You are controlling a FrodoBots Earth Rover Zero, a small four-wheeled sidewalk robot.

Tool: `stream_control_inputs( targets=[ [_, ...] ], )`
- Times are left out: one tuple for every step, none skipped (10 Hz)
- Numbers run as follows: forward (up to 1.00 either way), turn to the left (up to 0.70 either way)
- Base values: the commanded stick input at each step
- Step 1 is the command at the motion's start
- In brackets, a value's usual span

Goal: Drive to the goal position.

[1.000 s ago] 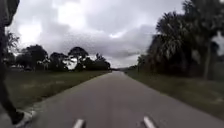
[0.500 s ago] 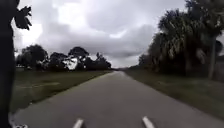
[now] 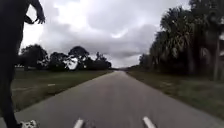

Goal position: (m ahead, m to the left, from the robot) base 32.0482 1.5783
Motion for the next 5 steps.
stream_control_inputs(
  targets=[
    [0.70,0.00],
    [0.70,0.00],
    [0.70,0.00],
    [0.70,0.00],
    [0.70,0.00]
  ],
)
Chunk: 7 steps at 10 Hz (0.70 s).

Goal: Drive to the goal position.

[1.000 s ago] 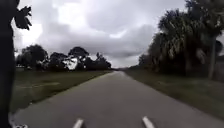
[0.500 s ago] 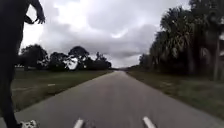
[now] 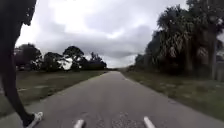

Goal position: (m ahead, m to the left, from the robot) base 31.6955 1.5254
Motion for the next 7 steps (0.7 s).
stream_control_inputs(
  targets=[
    [0.70,0.00],
    [0.70,0.00],
    [0.70,0.00],
    [0.70,0.00],
    [0.70,0.00],
    [0.70,0.00],
    [0.70,0.00]
  ],
)
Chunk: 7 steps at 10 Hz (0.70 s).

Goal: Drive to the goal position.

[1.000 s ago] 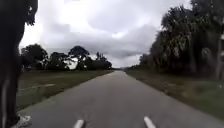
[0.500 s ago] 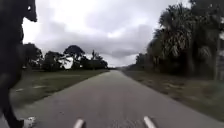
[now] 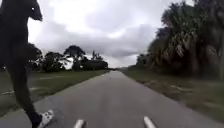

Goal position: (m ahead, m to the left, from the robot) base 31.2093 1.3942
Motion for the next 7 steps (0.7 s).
stream_control_inputs(
  targets=[
    [0.70,0.00],
    [0.70,0.00],
    [0.70,0.00],
    [0.70,0.00],
    [0.70,0.00],
    [0.70,0.00],
    [0.70,0.00]
  ],
)
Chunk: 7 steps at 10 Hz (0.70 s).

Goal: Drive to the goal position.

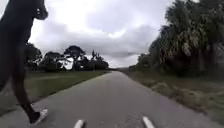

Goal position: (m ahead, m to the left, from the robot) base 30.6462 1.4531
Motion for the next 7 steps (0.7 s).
stream_control_inputs(
  targets=[
    [0.70,0.00],
    [0.70,0.00],
    [0.70,0.00],
    [0.70,0.00],
    [0.70,0.00],
    [0.70,0.00],
    [0.70,0.00]
  ],
)
